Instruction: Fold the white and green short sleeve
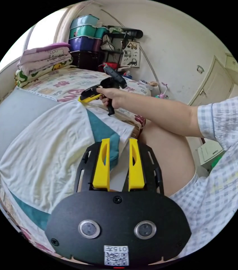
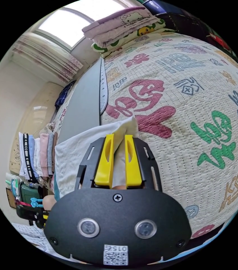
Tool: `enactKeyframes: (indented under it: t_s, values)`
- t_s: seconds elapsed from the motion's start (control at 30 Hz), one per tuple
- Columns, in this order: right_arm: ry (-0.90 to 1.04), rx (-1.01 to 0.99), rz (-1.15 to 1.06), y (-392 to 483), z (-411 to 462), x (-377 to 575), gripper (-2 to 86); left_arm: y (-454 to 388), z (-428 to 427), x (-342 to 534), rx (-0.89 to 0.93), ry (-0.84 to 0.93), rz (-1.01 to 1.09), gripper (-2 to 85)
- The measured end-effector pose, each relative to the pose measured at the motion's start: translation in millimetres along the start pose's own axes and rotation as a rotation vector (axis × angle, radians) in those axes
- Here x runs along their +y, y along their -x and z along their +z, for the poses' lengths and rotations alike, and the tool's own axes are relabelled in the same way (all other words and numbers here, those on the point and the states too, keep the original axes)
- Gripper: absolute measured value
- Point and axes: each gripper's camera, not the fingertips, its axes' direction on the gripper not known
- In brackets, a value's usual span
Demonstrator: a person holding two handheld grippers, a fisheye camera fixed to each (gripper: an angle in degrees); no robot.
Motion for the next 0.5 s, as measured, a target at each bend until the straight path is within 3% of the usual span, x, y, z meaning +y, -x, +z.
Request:
enactKeyframes:
  t_s: [0.1,0.23,0.33,0.5]
  values:
    - [0.0,-0.026,0.018,-10,3,-2,4.7,-11,11,-21,-0.155,0.026,-0.057,9.7]
    - [0.008,-0.024,0.017,-19,12,-5,2.6,-12,28,-41,-0.063,0.09,-0.114,6.6]
    - [0.007,0.009,0.001,-24,22,-4,1.5,-27,29,-50,-0.074,0.086,-0.094,1.0]
    - [-0.006,0.046,-0.02,-36,40,0,1.3,-50,21,-71,-0.128,0.067,-0.041,-0.3]
